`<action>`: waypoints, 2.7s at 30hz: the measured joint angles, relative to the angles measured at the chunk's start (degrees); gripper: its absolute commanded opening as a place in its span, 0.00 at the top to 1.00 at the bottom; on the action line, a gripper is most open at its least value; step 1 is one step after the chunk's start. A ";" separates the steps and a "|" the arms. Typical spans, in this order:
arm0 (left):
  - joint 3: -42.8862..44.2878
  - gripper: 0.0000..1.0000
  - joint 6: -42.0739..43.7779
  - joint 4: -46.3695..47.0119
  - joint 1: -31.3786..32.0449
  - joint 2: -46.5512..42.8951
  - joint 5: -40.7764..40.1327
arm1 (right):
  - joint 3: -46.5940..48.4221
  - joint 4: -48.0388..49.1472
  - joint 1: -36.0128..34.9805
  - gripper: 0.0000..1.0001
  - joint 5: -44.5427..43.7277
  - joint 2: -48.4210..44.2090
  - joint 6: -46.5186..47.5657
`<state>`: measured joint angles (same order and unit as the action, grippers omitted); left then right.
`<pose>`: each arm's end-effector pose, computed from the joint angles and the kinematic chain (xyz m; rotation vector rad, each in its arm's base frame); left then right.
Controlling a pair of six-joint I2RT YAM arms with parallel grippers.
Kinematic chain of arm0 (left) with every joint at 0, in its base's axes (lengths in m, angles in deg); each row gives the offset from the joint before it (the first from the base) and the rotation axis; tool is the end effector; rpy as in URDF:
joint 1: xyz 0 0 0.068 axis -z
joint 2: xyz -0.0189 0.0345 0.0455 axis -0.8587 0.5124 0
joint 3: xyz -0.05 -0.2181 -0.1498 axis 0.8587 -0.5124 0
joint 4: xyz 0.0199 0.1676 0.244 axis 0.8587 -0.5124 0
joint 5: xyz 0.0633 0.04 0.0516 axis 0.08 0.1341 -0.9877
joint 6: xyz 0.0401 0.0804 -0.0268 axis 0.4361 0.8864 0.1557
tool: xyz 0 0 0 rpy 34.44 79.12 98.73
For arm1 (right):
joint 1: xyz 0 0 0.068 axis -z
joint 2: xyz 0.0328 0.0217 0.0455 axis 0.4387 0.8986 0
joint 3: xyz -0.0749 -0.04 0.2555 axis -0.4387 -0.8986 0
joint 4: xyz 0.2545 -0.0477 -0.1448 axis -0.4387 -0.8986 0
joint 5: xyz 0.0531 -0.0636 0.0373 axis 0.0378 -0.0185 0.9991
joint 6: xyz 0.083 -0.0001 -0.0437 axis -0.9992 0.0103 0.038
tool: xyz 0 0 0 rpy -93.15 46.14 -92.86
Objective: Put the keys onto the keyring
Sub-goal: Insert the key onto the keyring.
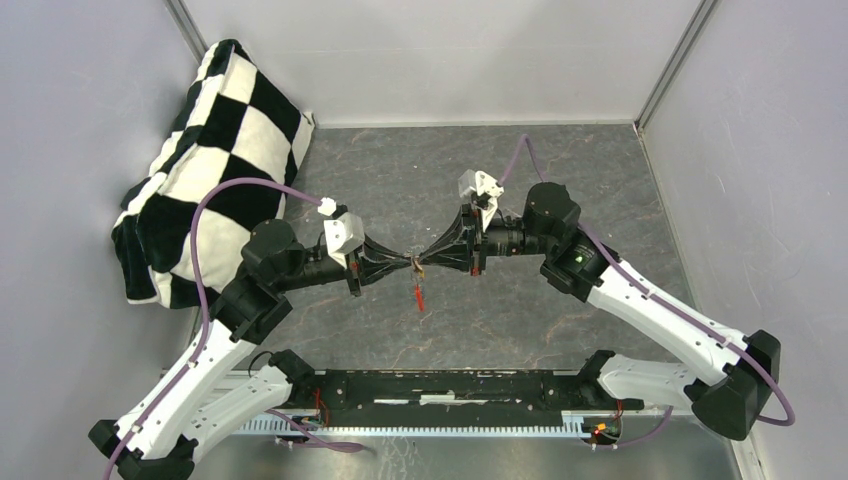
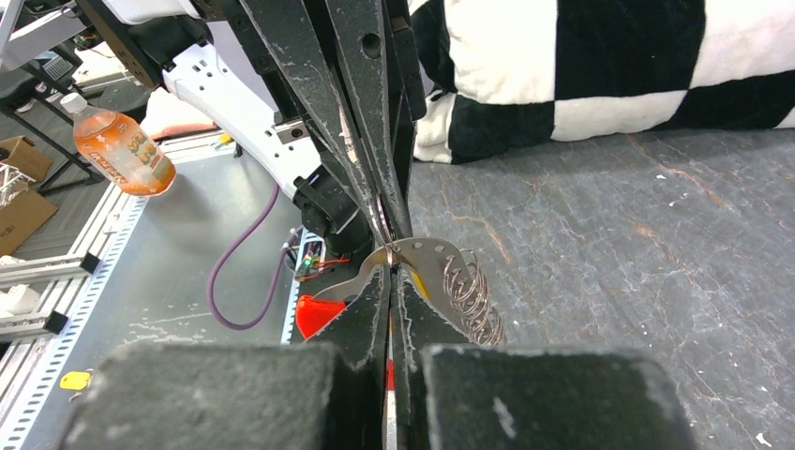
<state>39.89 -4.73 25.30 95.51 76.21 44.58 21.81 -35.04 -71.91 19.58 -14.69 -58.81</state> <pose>0.1540 -0.1807 0.3850 1.0582 1.3245 -1.0097 0.1851 0.2769 0.3778 -1.0980 1.3989 1.3992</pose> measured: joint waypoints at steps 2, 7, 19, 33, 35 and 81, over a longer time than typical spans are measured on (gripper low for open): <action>-0.04 0.98 0.00 -0.09 -0.02 0.00 0.11 | 0.00 -0.02 0.17 0.87 0.55 0.42 -0.22; -0.13 0.98 0.00 0.24 0.00 0.00 0.66 | 0.63 -2.40 0.26 0.61 1.33 1.86 0.48; -0.13 0.98 0.00 1.31 0.00 -0.07 1.14 | 7.87 -7.37 0.26 0.46 1.33 2.14 6.21; -0.13 0.98 0.00 1.29 0.00 -0.07 2.62 | 7.98 -2.97 0.26 0.67 4.96 4.72 4.63; -0.13 0.98 0.02 1.29 0.00 -0.04 2.67 | 7.98 -1.86 0.26 0.72 5.62 5.07 4.20; 8.61 0.63 24.63 -22.49 0.00 7.43 1.73 | 27.21 -42.95 -6.58 1.00 -8.46 14.67 25.31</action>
<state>48.50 19.91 2.81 95.51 83.64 46.31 49.02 -77.99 -78.49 11.12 -0.03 -33.50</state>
